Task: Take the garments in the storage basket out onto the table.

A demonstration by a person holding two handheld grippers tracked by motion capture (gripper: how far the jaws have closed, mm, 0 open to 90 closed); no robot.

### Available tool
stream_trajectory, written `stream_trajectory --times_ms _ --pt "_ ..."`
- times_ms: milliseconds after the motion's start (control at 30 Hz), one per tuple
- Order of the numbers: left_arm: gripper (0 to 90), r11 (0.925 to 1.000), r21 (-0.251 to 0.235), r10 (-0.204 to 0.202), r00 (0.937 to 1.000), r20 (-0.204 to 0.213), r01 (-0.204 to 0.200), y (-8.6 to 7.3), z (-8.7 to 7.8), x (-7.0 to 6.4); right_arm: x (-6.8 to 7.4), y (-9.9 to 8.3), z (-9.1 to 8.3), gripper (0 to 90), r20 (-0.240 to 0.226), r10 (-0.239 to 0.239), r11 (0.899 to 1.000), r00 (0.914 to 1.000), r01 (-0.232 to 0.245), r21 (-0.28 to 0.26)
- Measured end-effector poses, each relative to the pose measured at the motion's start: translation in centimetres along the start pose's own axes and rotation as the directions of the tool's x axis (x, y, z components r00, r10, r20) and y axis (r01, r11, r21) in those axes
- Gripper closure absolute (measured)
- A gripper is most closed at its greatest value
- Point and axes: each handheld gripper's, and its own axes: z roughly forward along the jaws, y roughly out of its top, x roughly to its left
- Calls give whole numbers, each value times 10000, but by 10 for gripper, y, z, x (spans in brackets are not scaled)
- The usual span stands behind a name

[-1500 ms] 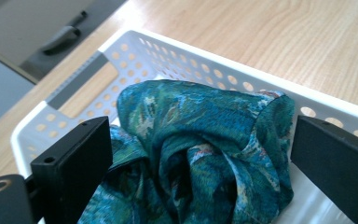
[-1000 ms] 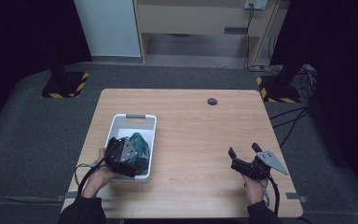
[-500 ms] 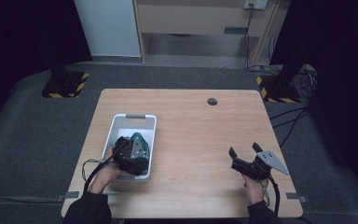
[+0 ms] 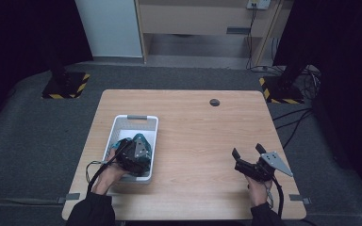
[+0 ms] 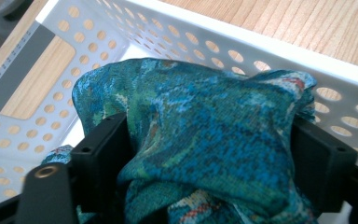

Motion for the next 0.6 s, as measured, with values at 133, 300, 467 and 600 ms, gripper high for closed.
stream_trajectory --times_ms 133,300,467,600 --pt "295 10000 81 28 10000 29 -29 0 1 0 0 0 0 13 -16 10 10000 10000 -10 50" --pt "366 9999 113 33 10000 77 -34 0 1 0 0 0 0 13 -22 18 10000 10000 -18 40" --pt "468 10000 46 24 9998 199 -25 0 1 0 0 0 0 13 -23 7 10000 10000 -7 39" --pt "584 10000 -10 86 9998 178 -86 0 0 0 0 0 0 13 -21 17 10000 10000 -17 30"
